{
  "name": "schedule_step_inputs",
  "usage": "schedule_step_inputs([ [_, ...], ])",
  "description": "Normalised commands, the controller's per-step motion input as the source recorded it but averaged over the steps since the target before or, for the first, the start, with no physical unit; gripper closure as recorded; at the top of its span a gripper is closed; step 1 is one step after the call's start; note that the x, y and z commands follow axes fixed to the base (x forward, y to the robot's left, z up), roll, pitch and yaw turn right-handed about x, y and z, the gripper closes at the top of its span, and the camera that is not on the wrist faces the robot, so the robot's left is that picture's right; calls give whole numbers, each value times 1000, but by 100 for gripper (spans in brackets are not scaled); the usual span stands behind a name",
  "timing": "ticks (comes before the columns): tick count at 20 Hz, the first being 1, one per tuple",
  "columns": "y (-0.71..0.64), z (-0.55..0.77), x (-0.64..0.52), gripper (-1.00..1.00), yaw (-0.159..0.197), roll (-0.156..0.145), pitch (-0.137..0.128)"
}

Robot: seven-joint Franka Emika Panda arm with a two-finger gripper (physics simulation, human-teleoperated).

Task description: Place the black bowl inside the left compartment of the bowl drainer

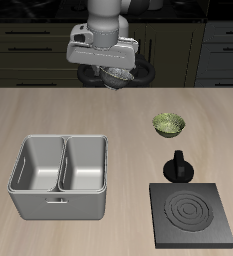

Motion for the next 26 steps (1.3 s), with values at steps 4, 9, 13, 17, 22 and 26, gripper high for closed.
schedule_step_inputs([
  [4, -91, 139, 79, 100, -7, -8, -12],
  [9, -73, 133, 183, 100, 2, 14, 3],
  [13, -146, 159, 243, 100, 8, -33, 2],
  [17, -227, 176, 378, 100, 10, -25, 25],
  [22, -196, 40, 360, 100, 20, -27, 33],
  [26, -79, 137, 310, 100, 27, 14, -10],
])
